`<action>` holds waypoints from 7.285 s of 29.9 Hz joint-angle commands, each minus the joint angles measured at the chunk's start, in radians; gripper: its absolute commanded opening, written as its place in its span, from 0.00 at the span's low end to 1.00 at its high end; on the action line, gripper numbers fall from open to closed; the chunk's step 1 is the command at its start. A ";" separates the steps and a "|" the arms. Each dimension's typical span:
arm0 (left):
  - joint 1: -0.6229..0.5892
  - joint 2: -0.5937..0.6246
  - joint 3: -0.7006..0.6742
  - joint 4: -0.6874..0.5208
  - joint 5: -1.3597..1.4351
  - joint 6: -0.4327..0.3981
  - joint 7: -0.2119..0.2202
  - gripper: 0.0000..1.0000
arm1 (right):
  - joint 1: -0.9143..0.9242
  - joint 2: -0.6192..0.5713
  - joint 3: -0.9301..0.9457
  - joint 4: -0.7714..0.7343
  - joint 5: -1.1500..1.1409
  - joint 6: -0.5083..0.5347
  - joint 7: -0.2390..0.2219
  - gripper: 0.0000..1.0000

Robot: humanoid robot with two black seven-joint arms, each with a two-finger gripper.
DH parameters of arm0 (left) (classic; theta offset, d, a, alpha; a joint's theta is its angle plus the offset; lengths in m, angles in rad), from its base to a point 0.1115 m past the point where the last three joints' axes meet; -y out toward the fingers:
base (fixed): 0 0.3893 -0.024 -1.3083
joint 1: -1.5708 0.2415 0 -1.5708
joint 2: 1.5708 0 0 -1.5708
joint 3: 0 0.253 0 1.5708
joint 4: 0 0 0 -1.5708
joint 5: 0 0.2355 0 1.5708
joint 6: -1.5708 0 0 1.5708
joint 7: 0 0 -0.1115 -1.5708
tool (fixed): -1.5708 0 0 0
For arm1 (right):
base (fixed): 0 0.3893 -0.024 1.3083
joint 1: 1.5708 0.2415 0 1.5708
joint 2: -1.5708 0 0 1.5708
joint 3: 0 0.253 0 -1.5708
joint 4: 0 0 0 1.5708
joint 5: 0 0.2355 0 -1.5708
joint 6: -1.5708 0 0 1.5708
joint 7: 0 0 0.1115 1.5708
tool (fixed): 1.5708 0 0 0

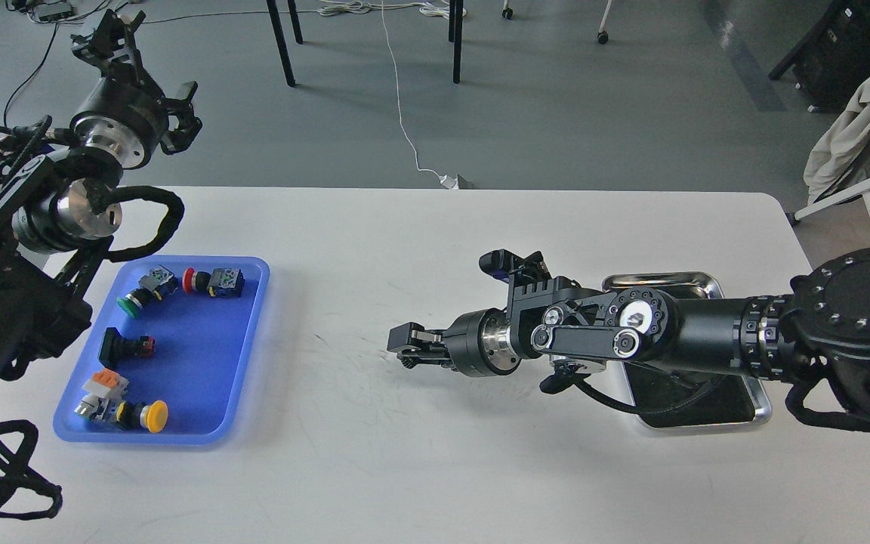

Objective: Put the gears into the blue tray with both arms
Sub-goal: 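Carry the black part with the right gripper toward the table center and release, then lift and withdraw the right gripper back over the metal tray, then reach the left gripper to the black part on the table and grasp it, then carry the black part with the left gripper over the blue tray, then release the black part into the blue tray and lift the left gripper, then move the right gripper down into the metal tray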

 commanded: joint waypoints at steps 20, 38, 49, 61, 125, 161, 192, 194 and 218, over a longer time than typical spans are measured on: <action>0.005 0.002 0.002 -0.001 0.002 0.000 0.000 0.98 | 0.028 0.000 0.118 0.002 0.000 -0.046 -0.005 0.94; -0.003 0.010 0.047 -0.033 0.055 0.022 0.017 0.98 | -0.060 -0.345 0.594 0.083 0.015 0.019 0.026 0.95; 0.037 0.237 0.247 -0.407 0.100 0.049 0.047 0.98 | -0.536 -0.827 1.196 0.230 0.357 0.185 0.035 0.95; 0.112 0.634 0.546 -0.890 0.498 0.051 0.047 0.98 | -0.866 -0.921 1.404 0.011 0.732 0.327 0.080 0.95; 0.324 0.110 0.730 -0.376 1.846 0.115 0.043 0.55 | -0.885 -0.819 1.399 -0.086 0.756 0.327 0.080 0.96; 0.338 0.561 0.684 -0.393 1.571 0.244 -0.072 0.10 | -0.868 -0.832 1.394 -0.098 0.752 0.327 0.075 0.96; 0.341 0.350 0.684 -0.158 1.503 0.244 -0.103 0.82 | -0.868 -0.835 1.394 -0.099 0.750 0.327 0.075 0.96; 0.332 0.357 0.684 -0.169 1.461 0.244 -0.106 0.99 | -0.866 -0.833 1.396 -0.099 0.752 0.327 0.075 0.96; -0.196 0.078 0.641 0.020 0.057 0.017 0.004 1.00 | -0.586 -0.966 1.223 0.290 0.002 0.322 -0.100 0.96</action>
